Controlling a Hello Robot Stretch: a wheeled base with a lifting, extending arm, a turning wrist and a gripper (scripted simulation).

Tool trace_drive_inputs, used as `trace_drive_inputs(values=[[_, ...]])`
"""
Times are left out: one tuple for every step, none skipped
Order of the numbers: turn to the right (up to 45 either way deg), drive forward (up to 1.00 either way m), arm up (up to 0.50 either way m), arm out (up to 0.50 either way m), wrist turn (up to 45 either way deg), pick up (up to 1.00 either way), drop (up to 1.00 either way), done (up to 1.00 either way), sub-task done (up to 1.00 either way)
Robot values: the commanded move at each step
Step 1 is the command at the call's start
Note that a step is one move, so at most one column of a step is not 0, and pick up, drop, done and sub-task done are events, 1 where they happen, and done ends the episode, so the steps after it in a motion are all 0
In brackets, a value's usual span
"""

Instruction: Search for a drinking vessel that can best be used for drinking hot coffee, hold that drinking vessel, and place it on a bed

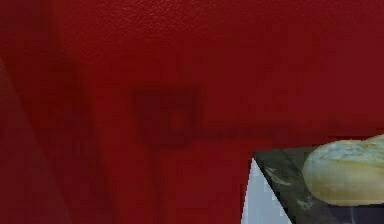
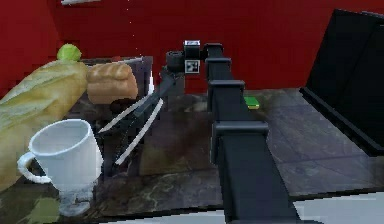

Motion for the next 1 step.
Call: trace_drive_inputs(values=[[0.0,0.0,0.0,-0.32,0.0,0.0,0.0,0.0,0.0]])
